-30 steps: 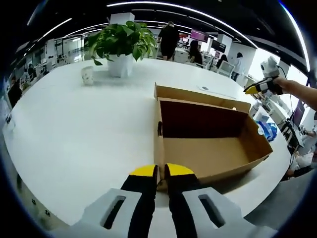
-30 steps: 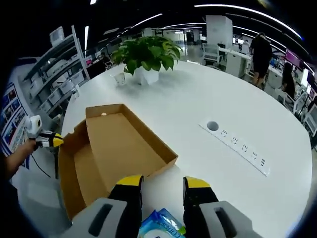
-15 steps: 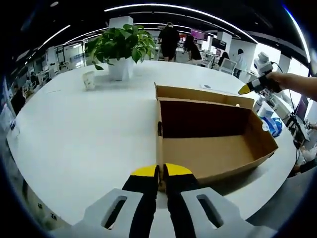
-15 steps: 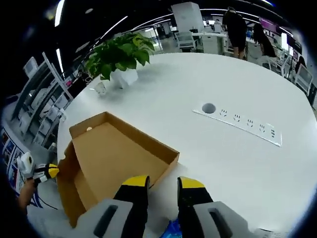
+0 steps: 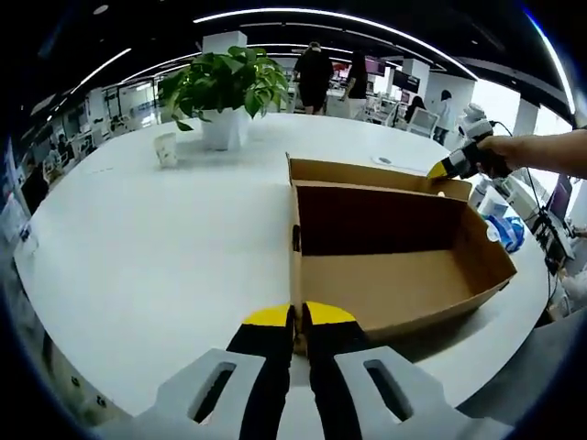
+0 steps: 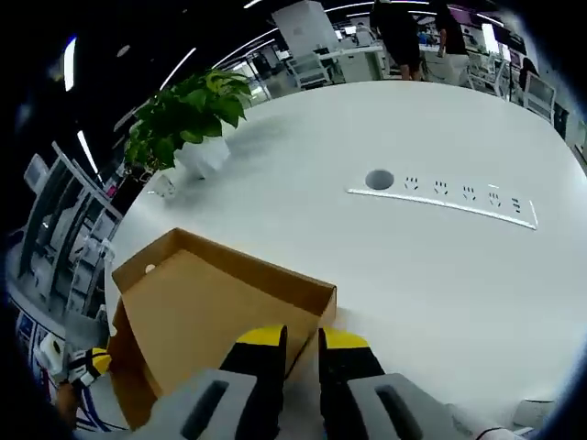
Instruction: Operate the shoe box by opening the lid, removing the specified soft item, and placing it in the target area until the item is outside and the box remains undamaged.
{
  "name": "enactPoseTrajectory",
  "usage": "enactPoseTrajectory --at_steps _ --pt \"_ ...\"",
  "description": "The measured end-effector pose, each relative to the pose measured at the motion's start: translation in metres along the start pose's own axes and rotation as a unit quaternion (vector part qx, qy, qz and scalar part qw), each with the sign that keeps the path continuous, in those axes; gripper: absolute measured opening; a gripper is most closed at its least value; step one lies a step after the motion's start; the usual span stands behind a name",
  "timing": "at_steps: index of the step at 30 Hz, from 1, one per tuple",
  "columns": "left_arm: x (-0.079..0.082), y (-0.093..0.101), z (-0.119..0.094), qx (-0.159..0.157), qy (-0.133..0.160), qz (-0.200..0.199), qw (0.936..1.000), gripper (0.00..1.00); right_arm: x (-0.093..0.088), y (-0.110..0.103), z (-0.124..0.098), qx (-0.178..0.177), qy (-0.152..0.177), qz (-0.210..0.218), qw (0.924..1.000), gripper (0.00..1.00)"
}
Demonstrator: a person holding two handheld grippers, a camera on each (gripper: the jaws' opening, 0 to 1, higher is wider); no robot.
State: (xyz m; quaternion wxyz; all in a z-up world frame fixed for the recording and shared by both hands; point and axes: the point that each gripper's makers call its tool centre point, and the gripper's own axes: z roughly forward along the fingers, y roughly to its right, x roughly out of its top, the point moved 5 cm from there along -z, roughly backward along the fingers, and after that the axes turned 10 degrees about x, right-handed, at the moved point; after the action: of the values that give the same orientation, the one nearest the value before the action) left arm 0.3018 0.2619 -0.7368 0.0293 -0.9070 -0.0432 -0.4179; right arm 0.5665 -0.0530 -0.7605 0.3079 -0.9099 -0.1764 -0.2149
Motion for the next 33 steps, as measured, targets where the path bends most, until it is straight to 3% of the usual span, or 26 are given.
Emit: enactPoseTrajectory --at_steps 3,6,9,33 --pt "0.000 -0.001 0.000 0.000 0.001 -0.003 1.0000 0.02 -0.001 0.000 0.004 -0.003 0.001 0.020 0.9998 0.07" --pt "0.000 -0.001 0.001 -0.001 0.002 -0.005 1.0000 0.02 0.000 0.001 0.007 -0.013 -0.004 0.011 0.9998 0.05" --pt "0.000 -0.002 0.001 -0.002 0.005 -0.007 1.0000 0.02 0.003 0.002 0.005 -0.029 0.002 0.037 0.9989 0.03" --pt "-0.001 0.001 0.001 -0.004 0.001 -0.010 0.9999 0.02 0.018 -0.022 -0.025 -0.039 0.051 -0.022 0.9977 0.00"
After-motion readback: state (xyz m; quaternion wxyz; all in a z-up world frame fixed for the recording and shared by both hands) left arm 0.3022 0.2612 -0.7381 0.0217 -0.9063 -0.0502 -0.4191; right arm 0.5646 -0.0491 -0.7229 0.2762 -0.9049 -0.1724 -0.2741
